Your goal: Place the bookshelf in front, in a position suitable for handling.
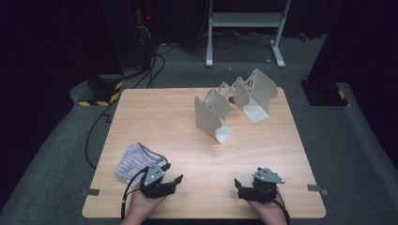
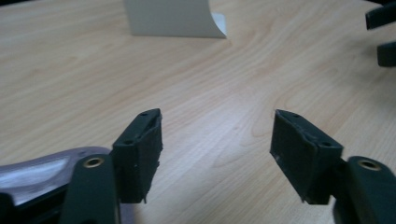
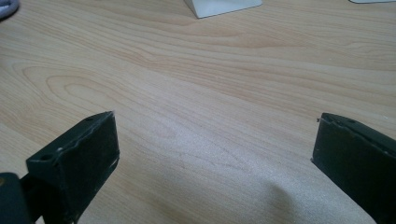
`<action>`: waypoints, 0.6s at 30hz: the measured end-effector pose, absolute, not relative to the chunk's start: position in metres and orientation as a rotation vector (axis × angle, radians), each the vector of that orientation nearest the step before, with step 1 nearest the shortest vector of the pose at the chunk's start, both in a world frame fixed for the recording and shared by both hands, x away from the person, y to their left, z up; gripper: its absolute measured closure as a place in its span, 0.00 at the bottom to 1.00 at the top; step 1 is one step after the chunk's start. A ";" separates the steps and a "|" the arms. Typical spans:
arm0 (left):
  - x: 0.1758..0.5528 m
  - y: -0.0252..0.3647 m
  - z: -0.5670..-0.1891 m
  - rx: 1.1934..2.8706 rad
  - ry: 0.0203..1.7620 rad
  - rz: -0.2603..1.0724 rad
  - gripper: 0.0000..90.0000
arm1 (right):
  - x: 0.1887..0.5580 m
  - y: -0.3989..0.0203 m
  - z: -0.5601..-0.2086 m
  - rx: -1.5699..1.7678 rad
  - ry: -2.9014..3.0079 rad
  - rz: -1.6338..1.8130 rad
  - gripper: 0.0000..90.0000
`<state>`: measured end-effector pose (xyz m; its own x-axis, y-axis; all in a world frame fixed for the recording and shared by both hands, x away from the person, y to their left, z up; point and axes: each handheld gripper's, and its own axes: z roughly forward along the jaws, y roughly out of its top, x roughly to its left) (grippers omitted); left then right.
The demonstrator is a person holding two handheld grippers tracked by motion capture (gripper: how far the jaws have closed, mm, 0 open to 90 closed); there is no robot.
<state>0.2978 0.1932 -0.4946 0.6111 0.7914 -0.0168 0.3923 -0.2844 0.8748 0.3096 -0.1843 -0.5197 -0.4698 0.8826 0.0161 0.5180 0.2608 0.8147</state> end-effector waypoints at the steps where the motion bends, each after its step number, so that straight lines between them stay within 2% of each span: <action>1: 0.297 0.198 -0.495 1.894 0.964 0.534 0.44 | 0.310 -0.185 -0.520 1.271 2.092 1.091 0.00; 8: 0.295 0.215 -0.503 1.970 1.026 0.619 0.67 | 0.309 -0.184 -0.516 1.254 2.102 1.093 0.01; 15: 0.303 0.219 -0.513 1.979 1.095 0.609 0.69 | 0.310 -0.182 -0.516 1.243 2.114 1.086 0.02; 18: 0.312 0.212 -0.520 2.031 1.125 0.652 0.67 | 0.310 -0.180 -0.517 1.238 2.126 1.083 0.03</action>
